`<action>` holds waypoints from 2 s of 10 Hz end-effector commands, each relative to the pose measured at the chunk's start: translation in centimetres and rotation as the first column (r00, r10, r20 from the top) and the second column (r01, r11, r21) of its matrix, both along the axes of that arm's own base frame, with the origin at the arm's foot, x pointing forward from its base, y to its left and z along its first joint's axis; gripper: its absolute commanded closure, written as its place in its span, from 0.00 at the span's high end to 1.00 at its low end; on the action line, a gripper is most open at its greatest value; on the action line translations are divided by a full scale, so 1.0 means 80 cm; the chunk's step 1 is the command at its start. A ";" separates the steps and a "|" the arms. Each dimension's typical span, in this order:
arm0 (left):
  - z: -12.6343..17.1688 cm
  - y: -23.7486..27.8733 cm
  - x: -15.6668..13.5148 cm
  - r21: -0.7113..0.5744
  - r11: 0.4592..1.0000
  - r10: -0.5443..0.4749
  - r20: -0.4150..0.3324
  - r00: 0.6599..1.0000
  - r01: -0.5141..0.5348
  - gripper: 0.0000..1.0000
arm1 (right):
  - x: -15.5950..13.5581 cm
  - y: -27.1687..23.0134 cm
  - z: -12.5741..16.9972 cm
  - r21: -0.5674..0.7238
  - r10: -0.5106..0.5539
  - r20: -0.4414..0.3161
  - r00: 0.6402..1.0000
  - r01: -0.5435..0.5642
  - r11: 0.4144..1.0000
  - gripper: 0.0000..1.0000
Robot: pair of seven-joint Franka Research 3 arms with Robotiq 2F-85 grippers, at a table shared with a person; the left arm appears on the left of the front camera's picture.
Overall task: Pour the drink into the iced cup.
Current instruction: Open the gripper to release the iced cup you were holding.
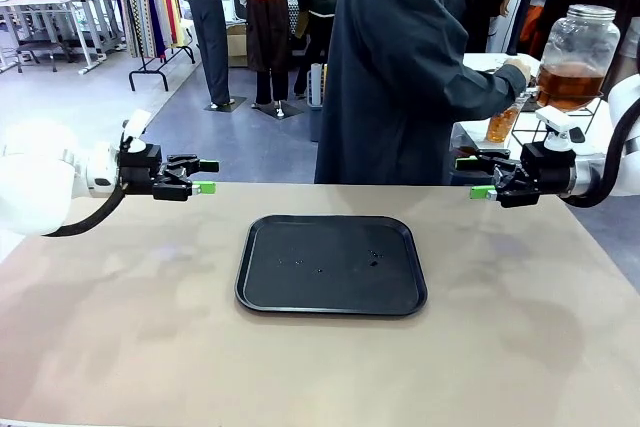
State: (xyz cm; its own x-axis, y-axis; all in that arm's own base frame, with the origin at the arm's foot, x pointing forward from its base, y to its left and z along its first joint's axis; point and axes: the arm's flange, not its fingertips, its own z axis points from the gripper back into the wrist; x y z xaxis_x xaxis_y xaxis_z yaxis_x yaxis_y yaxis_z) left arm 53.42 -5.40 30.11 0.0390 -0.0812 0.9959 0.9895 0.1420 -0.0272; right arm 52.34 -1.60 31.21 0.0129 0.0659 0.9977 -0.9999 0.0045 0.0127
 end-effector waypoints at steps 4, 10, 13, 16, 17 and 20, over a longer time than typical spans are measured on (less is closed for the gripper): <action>0.002 0.000 0.002 0.000 1.000 0.001 0.004 1.000 -0.001 1.00 | 0.001 0.001 0.003 -0.005 0.008 0.001 1.000 -0.008 1.000 1.00; 0.002 0.000 0.002 0.000 1.000 0.001 0.004 1.000 -0.001 1.00 | 0.001 0.001 0.003 -0.005 0.008 0.001 1.000 -0.008 1.000 1.00; 0.002 0.000 0.002 0.000 1.000 0.001 0.004 1.000 -0.001 1.00 | 0.001 0.001 0.003 -0.005 0.008 0.001 1.000 -0.008 1.000 1.00; 0.002 0.000 0.002 0.000 1.000 0.001 0.004 1.000 -0.001 1.00 | 0.001 0.001 0.003 -0.005 0.008 0.001 1.000 -0.008 1.000 1.00; 0.002 0.000 0.002 0.000 1.000 0.001 0.004 1.000 -0.001 1.00 | 0.001 0.001 0.003 -0.005 0.008 0.001 1.000 -0.008 1.000 1.00; 0.002 0.000 0.002 0.000 1.000 0.001 0.004 1.000 -0.001 1.00 | 0.001 0.001 0.003 -0.005 0.008 0.001 1.000 -0.008 1.000 1.00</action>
State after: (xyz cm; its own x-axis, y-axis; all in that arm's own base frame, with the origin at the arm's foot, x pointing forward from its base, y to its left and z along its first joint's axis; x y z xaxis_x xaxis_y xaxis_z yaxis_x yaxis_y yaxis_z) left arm 53.42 -5.40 30.11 0.0390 -0.0812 0.9959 0.9895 0.1420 -0.0272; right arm 52.34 -1.60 31.21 0.0129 0.0659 0.9977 -0.9999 0.0045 0.0126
